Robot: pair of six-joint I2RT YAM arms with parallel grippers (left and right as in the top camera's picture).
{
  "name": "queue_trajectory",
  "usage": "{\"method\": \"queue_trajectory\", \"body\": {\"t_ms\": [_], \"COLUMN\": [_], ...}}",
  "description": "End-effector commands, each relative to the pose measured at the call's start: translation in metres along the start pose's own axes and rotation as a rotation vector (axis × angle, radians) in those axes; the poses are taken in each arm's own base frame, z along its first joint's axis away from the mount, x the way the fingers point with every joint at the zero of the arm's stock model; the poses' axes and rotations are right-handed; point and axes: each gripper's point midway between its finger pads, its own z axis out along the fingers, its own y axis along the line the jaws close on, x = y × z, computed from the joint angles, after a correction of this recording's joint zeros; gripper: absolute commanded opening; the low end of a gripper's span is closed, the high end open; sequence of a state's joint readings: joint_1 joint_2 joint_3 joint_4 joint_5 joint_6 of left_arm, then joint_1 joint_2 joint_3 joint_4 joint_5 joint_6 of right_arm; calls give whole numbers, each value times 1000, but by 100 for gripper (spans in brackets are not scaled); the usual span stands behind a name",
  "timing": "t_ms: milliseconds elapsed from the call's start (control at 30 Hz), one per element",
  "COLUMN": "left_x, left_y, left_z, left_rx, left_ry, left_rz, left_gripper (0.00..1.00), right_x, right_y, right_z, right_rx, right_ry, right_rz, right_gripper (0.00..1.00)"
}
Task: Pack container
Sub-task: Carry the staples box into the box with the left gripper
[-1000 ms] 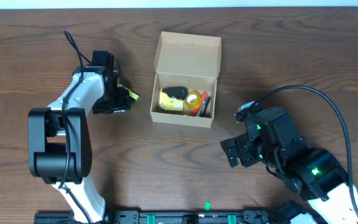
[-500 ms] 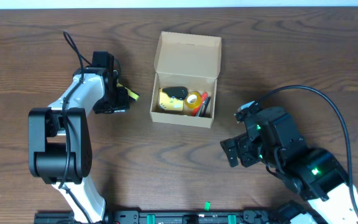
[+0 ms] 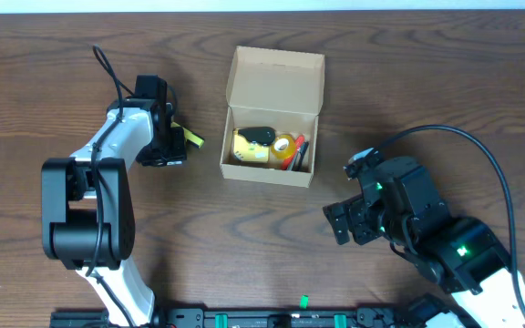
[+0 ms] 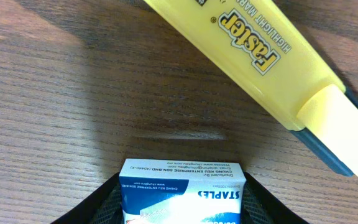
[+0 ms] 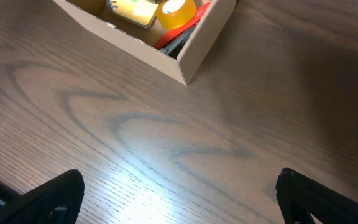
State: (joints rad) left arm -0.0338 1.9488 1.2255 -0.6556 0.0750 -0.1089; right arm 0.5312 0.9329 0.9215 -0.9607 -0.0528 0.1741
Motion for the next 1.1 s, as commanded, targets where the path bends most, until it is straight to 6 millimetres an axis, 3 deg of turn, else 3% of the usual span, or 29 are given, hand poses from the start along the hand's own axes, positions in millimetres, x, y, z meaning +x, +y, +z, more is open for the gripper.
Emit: {"method": "queue_trajectory", "body": {"t_ms": [0,133,267,367,533,767,900,1067], "left_x": [2,-14,-34,-48,-68,-62,-49,-28], "left_y": [0,-3,-10,-28,-68,-104,-148,-179], "left_z": [0,-24,-63,-100,-138,-143,-145,-145], "left_rx": [-1,1,5,13,42,75,163,173], "left_ry": [23,17,-3,-38,-143,-164,-168,-151], "left_rz": [-12,5,56,141,234,281,363,444], "left_gripper": [38,28,26,27,29,27,27,26], "right_x": [-3,-3,-3,-3,-3,-3,-3,-3], "right_y": [-2,-2,-2,-2,-2,-2,-2,-2], "right_z": [-3,-3,-3,-3,-3,-3,-3,-3], "right_rx": [3,3,3,3,3,3,3,3], "right_ry": [-12,-12,-12,-12,-12,-12,-12,-12], "right_rz": [-5,-5,-5,-5,-5,-5,-5,-5], "right_gripper": [99,99,99,99,99,99,99,99]}}
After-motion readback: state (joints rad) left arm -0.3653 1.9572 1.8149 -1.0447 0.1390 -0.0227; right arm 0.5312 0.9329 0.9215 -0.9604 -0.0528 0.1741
